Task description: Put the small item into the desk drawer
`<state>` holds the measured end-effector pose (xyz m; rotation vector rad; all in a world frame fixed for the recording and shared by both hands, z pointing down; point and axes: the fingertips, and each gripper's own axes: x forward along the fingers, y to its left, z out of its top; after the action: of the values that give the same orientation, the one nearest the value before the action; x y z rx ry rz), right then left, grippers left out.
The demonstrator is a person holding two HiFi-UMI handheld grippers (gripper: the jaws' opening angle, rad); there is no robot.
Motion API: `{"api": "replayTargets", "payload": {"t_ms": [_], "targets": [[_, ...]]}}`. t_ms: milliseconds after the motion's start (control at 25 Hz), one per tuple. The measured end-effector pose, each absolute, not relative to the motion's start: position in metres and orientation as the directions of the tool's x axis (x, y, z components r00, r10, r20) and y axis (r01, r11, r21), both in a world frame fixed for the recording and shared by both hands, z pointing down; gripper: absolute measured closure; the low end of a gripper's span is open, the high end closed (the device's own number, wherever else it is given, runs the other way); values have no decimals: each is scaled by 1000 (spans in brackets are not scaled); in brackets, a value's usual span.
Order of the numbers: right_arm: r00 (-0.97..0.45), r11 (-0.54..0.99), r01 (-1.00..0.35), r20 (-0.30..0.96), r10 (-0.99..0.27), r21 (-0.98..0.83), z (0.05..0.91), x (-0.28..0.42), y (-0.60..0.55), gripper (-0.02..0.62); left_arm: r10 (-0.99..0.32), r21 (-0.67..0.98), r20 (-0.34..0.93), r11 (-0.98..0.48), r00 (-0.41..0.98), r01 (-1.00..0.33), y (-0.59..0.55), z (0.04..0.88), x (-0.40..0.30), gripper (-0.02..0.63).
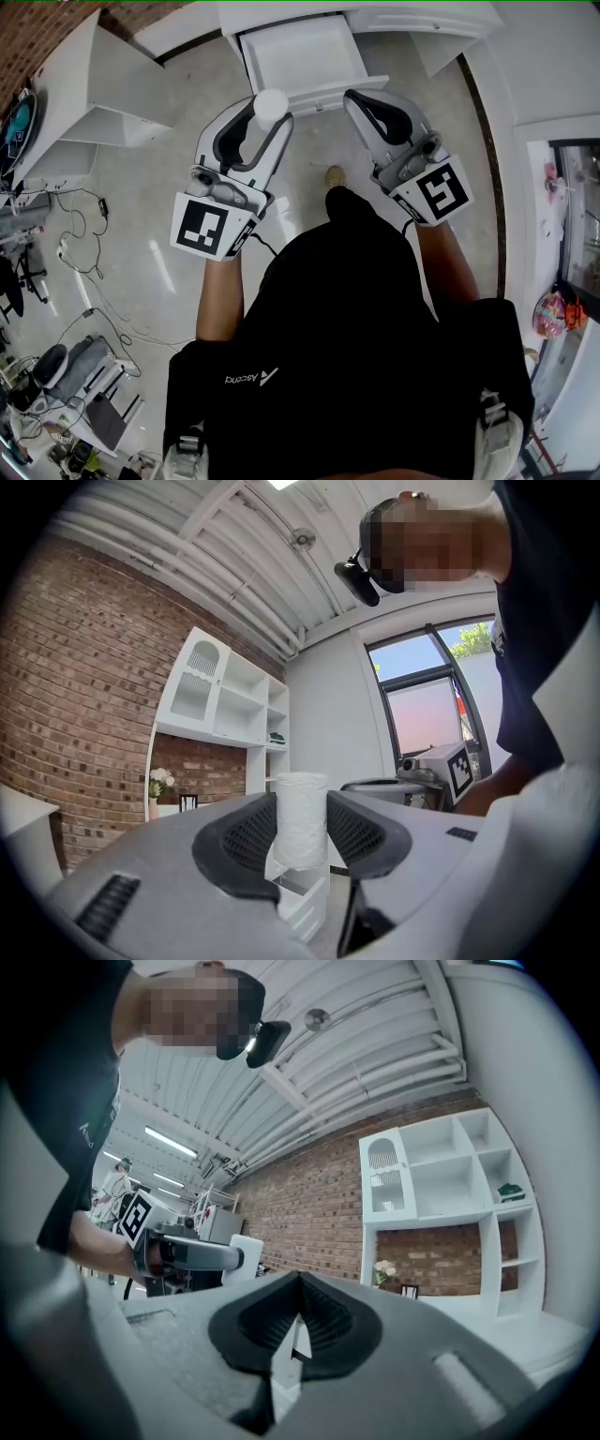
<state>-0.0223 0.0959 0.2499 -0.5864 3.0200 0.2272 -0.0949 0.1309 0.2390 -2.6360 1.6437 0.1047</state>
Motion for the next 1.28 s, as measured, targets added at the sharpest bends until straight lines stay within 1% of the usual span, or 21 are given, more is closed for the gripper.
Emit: {"api": "replayTargets", "payload": {"t_ms": [400, 600, 840, 1040, 1280], "targets": [[-936, 928, -352, -72, -345, 122, 259, -21, -9, 595, -906, 10, -2, -424, 424, -906, 31, 254, -93, 443], [-944, 939, -330, -31, -328, 98, 268, -24, -55, 595, -912, 19, 53, -407, 407, -913, -19, 268, -95, 443], [-955, 951, -295, -12, -295, 96, 291, -31, -99, 595, -913, 37, 128, -386, 388, -922, -65, 300, -106, 443], [-957, 954, -287, 14, -289, 81, 297, -37, -123, 595, -896, 58, 194, -396, 400, -916, -90, 322, -113, 443], [-955, 953, -290, 36, -294, 85, 311, -39, -149, 595, -844, 81, 319, -430, 432, -899, -119, 360, -114, 443]]}}
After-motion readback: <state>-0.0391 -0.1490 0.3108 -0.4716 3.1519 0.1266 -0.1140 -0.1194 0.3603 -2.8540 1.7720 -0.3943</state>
